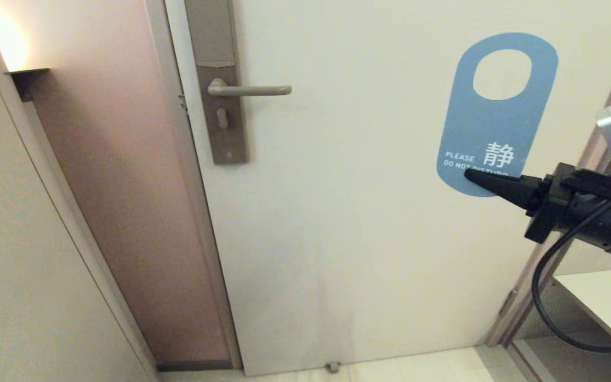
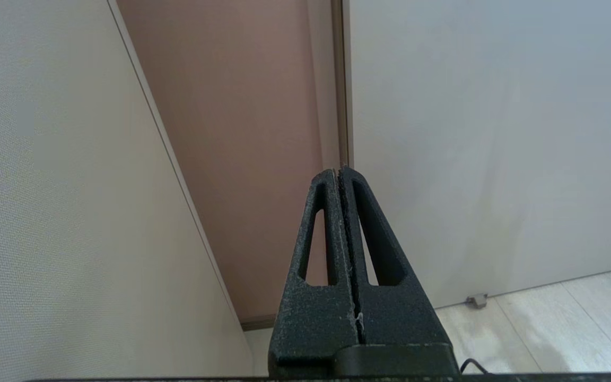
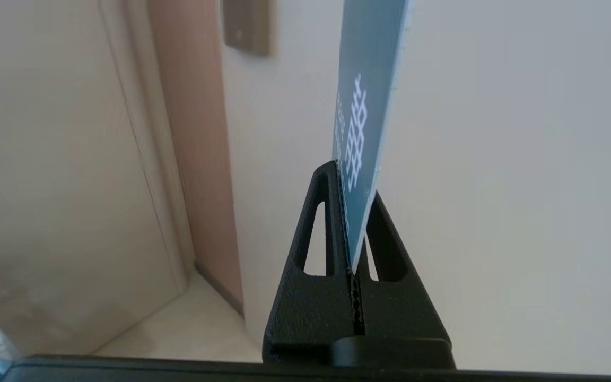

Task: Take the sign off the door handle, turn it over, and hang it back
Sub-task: Hang the sign back with the other side facing out

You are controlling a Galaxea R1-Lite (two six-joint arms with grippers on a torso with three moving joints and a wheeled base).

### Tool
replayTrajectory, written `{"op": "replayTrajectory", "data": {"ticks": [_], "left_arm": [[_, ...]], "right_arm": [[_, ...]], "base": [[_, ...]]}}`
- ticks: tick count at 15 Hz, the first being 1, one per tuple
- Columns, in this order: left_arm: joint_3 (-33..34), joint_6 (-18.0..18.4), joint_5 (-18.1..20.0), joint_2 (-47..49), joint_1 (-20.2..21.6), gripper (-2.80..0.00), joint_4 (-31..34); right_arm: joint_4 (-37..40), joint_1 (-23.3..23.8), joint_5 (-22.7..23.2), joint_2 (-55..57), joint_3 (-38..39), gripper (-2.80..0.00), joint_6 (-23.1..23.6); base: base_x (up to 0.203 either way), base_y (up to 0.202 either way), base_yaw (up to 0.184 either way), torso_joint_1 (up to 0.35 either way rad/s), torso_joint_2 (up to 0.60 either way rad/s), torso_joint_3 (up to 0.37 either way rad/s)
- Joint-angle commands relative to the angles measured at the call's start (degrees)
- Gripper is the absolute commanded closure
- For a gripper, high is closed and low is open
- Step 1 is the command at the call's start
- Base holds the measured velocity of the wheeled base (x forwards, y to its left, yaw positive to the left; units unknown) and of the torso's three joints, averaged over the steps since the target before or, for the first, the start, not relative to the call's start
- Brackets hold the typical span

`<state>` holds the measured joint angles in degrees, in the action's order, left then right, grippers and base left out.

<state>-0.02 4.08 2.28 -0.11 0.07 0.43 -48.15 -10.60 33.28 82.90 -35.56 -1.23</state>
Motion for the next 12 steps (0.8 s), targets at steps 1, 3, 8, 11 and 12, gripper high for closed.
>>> {"op": "replayTrajectory", "data": {"ticks": [1, 3, 8, 11, 12], "left_arm": [[0.02, -0.04, 0.01, 0.11, 0.01, 0.00, 0.01], [-0.02, -0.04, 0.01, 0.11, -0.05, 0.00, 0.01], [0.02, -0.04, 0.01, 0.11, 0.01, 0.00, 0.01], [0.02, -0.04, 0.01, 0.11, 0.01, 0.00, 0.01], [0.02, -0.04, 0.01, 0.11, 0.01, 0.00, 0.01]], "right_arm": [[-2.71, -2.59, -0.16, 5.63, -1.51, 0.00, 0.00], [-4.23, -6.22, -0.91, 9.54, -4.48, 0.00, -0.01], [-4.67, -12.83, -1.11, 19.21, -14.06, 0.00, 0.00], [-4.58, -14.42, -1.59, 25.25, -20.91, 0.00, 0.00], [-4.53, -14.89, -2.55, 26.99, -23.30, 0.00, -0.04]], "base": [[0.000, 0.000, 0.000, 0.000, 0.00, 0.000], [0.000, 0.000, 0.000, 0.000, 0.00, 0.000], [0.000, 0.000, 0.000, 0.000, 0.00, 0.000], [0.000, 0.000, 0.000, 0.000, 0.00, 0.000], [0.000, 0.000, 0.000, 0.000, 0.00, 0.000]]}}
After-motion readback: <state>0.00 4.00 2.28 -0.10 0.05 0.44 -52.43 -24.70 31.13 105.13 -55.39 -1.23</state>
